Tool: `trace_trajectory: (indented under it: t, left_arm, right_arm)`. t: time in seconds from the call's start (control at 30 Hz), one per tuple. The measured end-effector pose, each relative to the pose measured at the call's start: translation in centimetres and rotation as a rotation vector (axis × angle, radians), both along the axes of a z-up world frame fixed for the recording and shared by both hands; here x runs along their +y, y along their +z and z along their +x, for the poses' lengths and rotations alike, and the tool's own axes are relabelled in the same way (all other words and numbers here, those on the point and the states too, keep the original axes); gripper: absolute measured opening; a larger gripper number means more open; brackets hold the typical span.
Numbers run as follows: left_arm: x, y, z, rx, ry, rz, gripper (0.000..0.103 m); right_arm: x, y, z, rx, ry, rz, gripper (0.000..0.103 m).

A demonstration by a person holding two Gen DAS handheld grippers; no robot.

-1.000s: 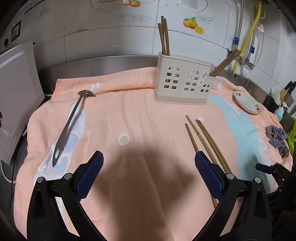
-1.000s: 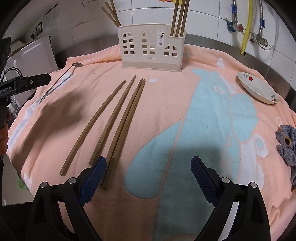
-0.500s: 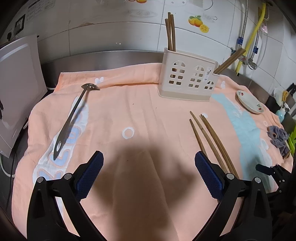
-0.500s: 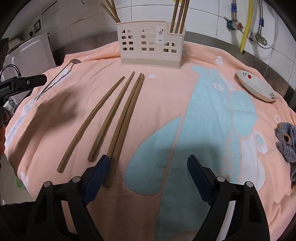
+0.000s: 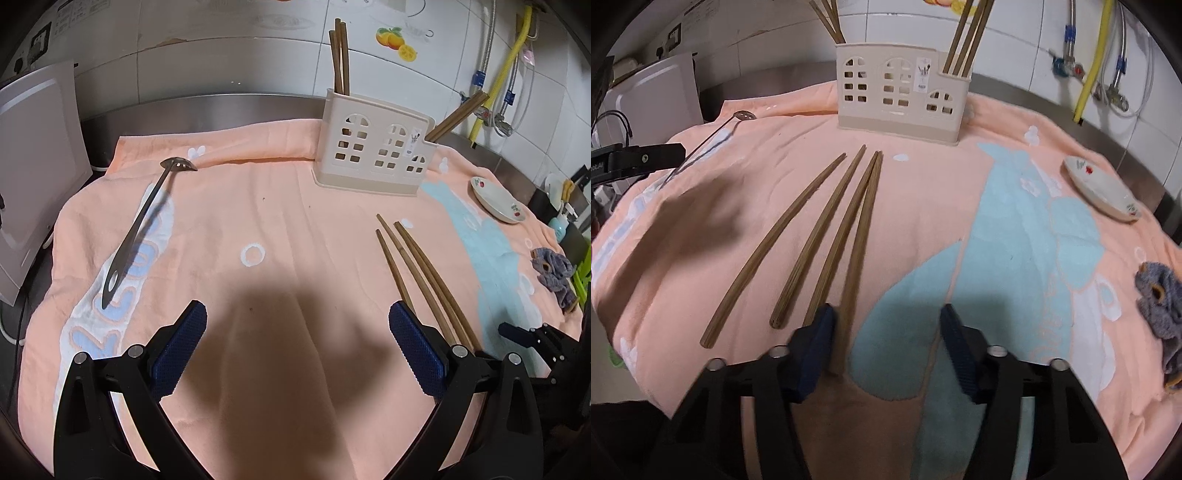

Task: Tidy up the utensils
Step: 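Close the right gripper on a wooden chopstick while the left gripper grasps another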

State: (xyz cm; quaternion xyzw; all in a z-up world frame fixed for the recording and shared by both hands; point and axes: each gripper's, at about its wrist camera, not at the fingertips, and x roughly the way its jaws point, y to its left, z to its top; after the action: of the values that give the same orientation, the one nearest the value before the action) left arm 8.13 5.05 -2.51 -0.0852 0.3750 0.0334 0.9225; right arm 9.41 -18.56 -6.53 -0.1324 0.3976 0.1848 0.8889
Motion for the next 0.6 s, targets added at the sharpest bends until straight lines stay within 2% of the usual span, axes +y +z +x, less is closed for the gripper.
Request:
trace_trajectory:
  t: [0.3,0.6]
  left_arm:
    - [-1.1,-0.9,-0.3,0.023,-0.036,-0.012,0.098]
    - [-4.4,-2.5,-0.8,0.062,-0.113,-0.027,0.098]
  right_arm:
    - [0.1,0.0,0.3,-0.008,0.013,0.026,0.034]
    - [-0.1,-0.1,0.3,-0.019,0.012,0.038,0.012]
